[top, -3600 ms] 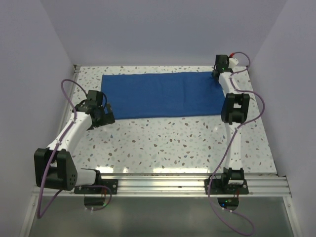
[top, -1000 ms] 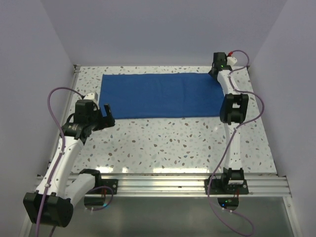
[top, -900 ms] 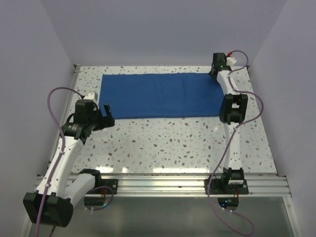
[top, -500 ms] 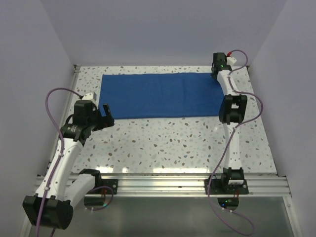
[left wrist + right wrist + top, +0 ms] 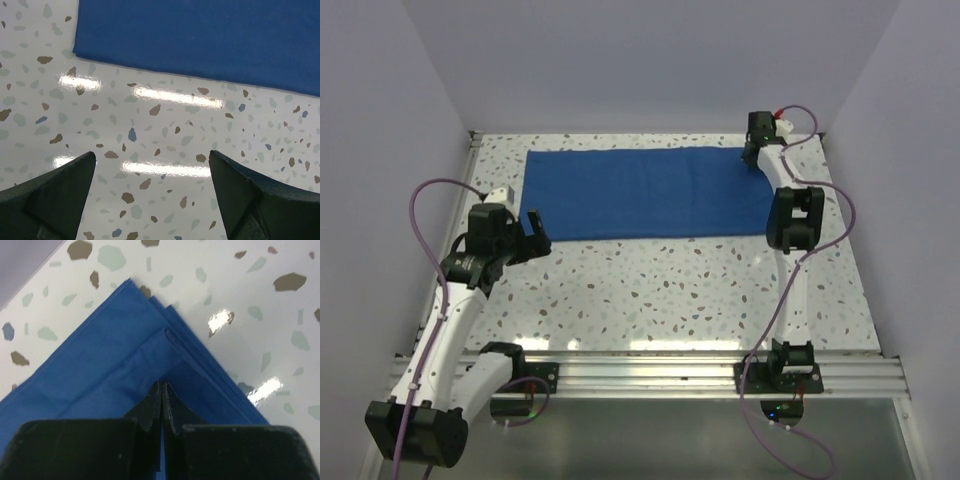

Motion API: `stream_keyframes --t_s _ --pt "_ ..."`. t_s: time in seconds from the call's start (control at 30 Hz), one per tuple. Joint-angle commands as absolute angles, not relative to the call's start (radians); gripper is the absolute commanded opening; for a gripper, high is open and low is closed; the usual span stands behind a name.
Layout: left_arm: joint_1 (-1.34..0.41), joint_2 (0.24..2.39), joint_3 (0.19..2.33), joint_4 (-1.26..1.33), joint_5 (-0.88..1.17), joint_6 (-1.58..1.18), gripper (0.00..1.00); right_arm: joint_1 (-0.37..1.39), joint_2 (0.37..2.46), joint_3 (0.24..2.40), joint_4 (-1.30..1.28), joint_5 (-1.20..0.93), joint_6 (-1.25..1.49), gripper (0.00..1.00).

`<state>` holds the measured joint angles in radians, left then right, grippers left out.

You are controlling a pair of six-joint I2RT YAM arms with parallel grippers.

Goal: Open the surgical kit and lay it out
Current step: Open the surgical kit at the center of the board.

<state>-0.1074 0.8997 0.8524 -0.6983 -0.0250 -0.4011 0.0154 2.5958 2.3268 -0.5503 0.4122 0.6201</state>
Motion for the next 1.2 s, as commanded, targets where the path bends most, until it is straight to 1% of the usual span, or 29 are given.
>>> stream_keyframes --t_s 0.0,0.1,0.13,0.17,0.2,0.23,0.27,0.33,0.47,0.53,0.6,0.8,0.9,0.93,1.0,1.03,1.17 --pt "-0.114 0.868 0.844 -0.675 -0.020 -0.403 1.00 0.066 2.450 2.249 -0.442 0.344 0.606 0.00" --pt "-0.114 0.851 0.842 -0.669 -0.015 -0.403 1.00 0.069 2.419 2.224 -0.417 0.371 0.620 0.00" --pt "-0.114 0.848 0.839 -0.669 -0.014 -0.402 1.00 0.068 2.431 2.264 -0.432 0.386 0.623 0.04" --pt "-0.114 0.847 0.838 -0.666 -0.009 -0.403 1.00 0.069 2.451 2.295 -0.451 0.402 0.621 0.45" --pt "-0.114 0.847 0.838 -0.666 -0.009 -0.402 1.00 0.069 2.500 2.331 -0.495 0.403 0.621 0.62" --pt "-0.114 0.848 0.838 -0.666 -0.009 -0.400 1.00 0.068 2.532 2.414 -0.517 0.408 0.621 0.77" --pt "-0.114 0.850 0.839 -0.667 -0.009 -0.400 1.00 0.066 2.555 2.448 -0.534 0.419 0.609 0.82" --pt "-0.114 0.848 0.841 -0.667 -0.011 -0.400 1.00 0.066 2.600 2.491 -0.540 0.437 0.589 0.83" --pt "-0.115 0.841 0.838 -0.666 -0.014 -0.403 1.00 0.064 2.623 2.473 -0.496 0.497 0.561 0.83" --pt "-0.115 0.844 0.838 -0.664 -0.014 -0.405 1.00 0.064 2.661 2.512 -0.505 0.515 0.540 0.83" --pt "-0.115 0.848 0.838 -0.663 -0.018 -0.405 1.00 0.064 2.686 2.554 -0.523 0.525 0.528 0.82" --pt "-0.115 0.842 0.838 -0.667 -0.025 -0.408 1.00 0.063 2.744 2.572 -0.517 0.567 0.485 0.79" --pt "-0.117 0.842 0.838 -0.669 -0.028 -0.410 1.00 0.063 2.778 2.608 -0.538 0.583 0.454 0.74" --pt "-0.115 0.842 0.836 -0.667 -0.032 -0.410 1.00 0.063 2.780 2.603 -0.540 0.584 0.442 0.69" --pt "-0.117 0.845 0.838 -0.669 -0.032 -0.411 1.00 0.061 2.787 2.594 -0.543 0.588 0.430 0.65" --pt "-0.115 0.848 0.839 -0.669 -0.034 -0.411 1.00 0.058 2.796 2.615 -0.558 0.577 0.425 0.56" --pt "-0.115 0.850 0.838 -0.670 -0.037 -0.413 1.00 0.055 2.826 2.669 -0.627 0.551 0.403 0.42"
